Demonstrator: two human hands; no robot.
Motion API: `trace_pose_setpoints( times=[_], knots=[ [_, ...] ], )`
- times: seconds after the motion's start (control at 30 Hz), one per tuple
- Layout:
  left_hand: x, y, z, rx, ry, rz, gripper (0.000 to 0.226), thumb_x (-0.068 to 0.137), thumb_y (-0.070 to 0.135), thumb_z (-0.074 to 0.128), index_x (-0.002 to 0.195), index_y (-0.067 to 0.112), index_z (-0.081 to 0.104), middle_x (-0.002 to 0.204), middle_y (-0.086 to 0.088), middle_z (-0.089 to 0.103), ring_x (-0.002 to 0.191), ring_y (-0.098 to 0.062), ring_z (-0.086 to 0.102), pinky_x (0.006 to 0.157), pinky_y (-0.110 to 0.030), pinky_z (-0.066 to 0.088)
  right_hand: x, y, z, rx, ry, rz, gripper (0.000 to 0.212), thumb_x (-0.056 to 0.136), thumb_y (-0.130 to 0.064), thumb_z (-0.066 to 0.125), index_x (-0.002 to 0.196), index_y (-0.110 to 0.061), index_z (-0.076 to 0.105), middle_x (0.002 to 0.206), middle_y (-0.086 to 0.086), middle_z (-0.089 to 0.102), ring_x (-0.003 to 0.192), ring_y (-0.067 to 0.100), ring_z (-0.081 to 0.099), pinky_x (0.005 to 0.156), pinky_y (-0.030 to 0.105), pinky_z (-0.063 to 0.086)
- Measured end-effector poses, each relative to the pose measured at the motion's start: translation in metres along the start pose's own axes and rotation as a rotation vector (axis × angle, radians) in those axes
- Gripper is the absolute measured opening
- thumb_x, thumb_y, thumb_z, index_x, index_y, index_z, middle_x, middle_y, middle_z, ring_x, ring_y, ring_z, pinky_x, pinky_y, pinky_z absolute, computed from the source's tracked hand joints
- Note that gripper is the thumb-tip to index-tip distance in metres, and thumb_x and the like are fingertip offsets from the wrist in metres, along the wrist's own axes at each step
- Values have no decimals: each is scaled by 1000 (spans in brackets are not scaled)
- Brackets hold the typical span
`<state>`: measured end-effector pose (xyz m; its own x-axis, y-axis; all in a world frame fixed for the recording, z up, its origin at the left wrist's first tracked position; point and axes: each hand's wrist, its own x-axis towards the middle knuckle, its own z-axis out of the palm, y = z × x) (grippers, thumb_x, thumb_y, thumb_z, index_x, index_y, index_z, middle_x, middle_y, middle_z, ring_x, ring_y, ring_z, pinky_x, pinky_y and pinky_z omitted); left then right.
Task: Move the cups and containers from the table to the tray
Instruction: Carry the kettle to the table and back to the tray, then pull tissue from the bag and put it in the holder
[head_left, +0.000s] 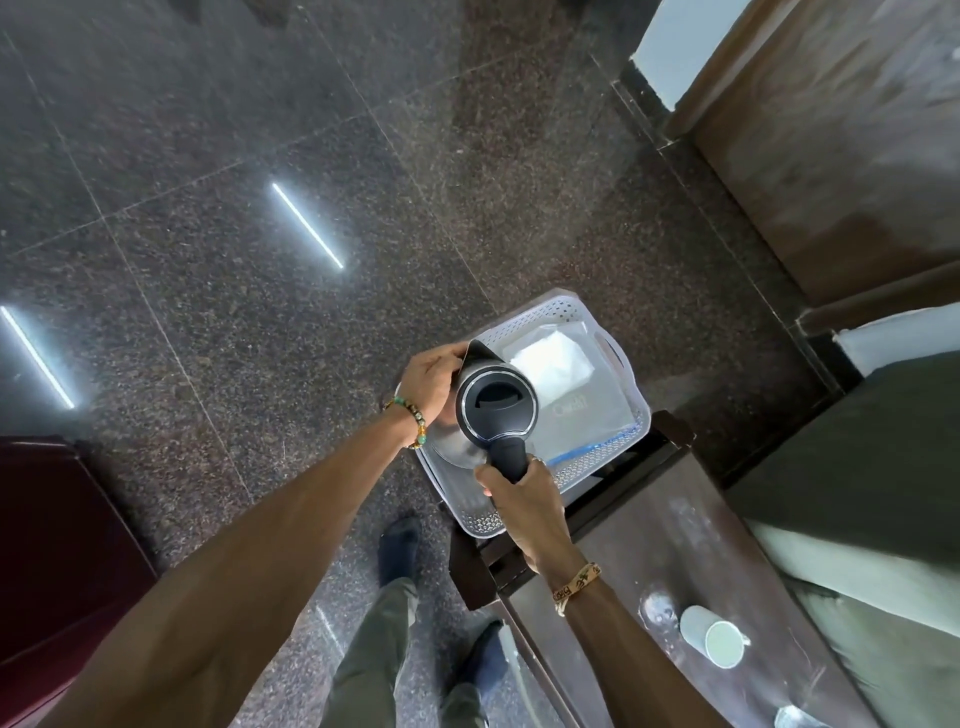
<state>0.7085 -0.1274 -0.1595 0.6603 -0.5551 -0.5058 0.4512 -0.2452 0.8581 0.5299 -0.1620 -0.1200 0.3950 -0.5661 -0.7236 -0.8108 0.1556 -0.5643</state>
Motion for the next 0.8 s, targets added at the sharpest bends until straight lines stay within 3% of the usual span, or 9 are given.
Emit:
trace_pose_setpoints(
  times=[0.07,0.17,0.33,0.43,0.5,0.63,0.7,0.8],
  knots=[
    [-3,0,1,-28,30,2,33,92,-2,47,100,14,74,92,-6,76,86,-18,71,77,-24,57,2,1,-1,-6,-16,4,32,69,-46,68,81,-18,58,63,-4,52,43,4,44,40,18,37],
    [-8,-2,1,-32,93,6,28,93,-1,50,101,14,72,89,-6,74,78,-11,71,74,-23,57,2,1,-2,-53,-1,13,36,68,-51,66,85,-20,60,67,-7,56,52,9,50,44,21,40],
    [-15,-5,0,79,162,-5,21,93,10,57,106,9,73,101,-14,73,97,-29,69,89,-40,55,-4,1,-8,-97,-21,-4,34,71,-50,67,92,-24,60,78,-5,61,63,11,55,49,22,41],
    [-23,-1,2,134,170,-8,21,93,17,58,106,12,73,100,-10,74,100,-28,69,90,-41,55,-10,-2,-17,-160,-27,-33,37,72,-54,67,91,-23,59,83,-4,64,72,13,59,59,27,48],
    [-28,3,4,187,209,7,20,94,22,58,104,15,74,97,-6,74,100,-27,68,87,-38,55,-15,-6,-24,-209,-7,-84,49,69,-67,65,91,-24,60,88,-6,64,78,12,61,66,29,51],
    [-40,22,13,354,240,155,25,90,37,56,104,22,71,98,-2,70,93,-22,66,80,-31,50,-30,-5,-47,-307,275,-240,78,70,-84,49,112,-19,62,110,1,66,104,23,62,81,35,49],
    [-45,38,24,465,179,310,23,89,40,51,98,26,67,99,3,67,91,-21,63,81,-34,50,-38,1,-63,-358,378,-274,85,73,-85,44,126,-20,56,129,5,61,118,27,55,98,43,44],
    [-52,60,49,695,77,511,44,88,43,47,109,9,67,116,-12,66,112,-31,59,98,-46,46,-50,5,-91,-422,506,-321,83,81,-80,44,135,-18,51,137,6,56,125,29,51,106,46,37]
  ],
)
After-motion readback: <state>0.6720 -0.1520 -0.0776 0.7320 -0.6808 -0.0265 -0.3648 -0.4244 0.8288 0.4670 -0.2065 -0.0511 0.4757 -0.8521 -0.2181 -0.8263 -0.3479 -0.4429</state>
